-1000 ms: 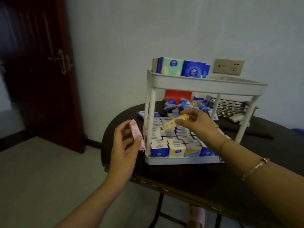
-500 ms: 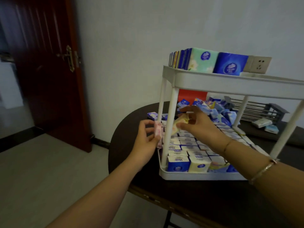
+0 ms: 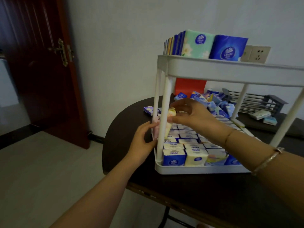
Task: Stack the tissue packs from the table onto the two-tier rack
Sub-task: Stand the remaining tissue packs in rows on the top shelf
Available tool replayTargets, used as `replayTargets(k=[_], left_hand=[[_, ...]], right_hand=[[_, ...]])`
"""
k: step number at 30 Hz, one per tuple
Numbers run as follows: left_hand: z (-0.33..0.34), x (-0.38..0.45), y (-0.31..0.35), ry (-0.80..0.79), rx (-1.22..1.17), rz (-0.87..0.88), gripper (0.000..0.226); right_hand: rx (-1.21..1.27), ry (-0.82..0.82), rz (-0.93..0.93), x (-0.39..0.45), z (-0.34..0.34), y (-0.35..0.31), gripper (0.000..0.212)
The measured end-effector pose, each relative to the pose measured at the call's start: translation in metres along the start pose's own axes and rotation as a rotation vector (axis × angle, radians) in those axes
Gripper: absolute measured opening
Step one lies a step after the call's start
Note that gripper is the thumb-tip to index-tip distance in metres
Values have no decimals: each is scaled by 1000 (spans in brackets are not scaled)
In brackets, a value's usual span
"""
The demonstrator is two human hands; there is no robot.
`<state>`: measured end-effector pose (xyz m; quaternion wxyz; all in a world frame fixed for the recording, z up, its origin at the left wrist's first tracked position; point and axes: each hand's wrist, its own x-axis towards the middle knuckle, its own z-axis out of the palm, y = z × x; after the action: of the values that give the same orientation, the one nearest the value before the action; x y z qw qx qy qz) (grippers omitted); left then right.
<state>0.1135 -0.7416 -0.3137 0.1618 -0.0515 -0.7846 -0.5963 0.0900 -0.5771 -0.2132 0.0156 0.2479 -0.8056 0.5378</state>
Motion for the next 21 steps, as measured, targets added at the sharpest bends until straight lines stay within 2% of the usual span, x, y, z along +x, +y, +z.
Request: replayTargets(k=[3, 5, 9, 12, 14, 17, 21], left_hand=[[-4, -6, 0, -12, -168, -86, 54], [-5, -10, 0, 115, -271, -77, 48], [-11, -24, -3, 384, -302, 14, 18], [-11, -33, 0, 514, -253, 139, 21], [-7, -35, 2, 456, -171, 169, 26], [-5, -34, 2, 252, -70, 149, 25], [-5, -35, 4, 207, -92, 157, 22]], right_hand=[[24, -31, -28, 0, 7, -1, 36], [37, -45, -43, 2, 11, 0, 35], [59, -59, -25, 9, 20, 4, 38], [-29, -105, -26, 13, 25, 3, 47], [-26, -143, -27, 13, 25, 3, 44], [-21, -207, -1, 12, 22, 6, 38], [-62, -214, -6, 7, 18, 8, 36]])
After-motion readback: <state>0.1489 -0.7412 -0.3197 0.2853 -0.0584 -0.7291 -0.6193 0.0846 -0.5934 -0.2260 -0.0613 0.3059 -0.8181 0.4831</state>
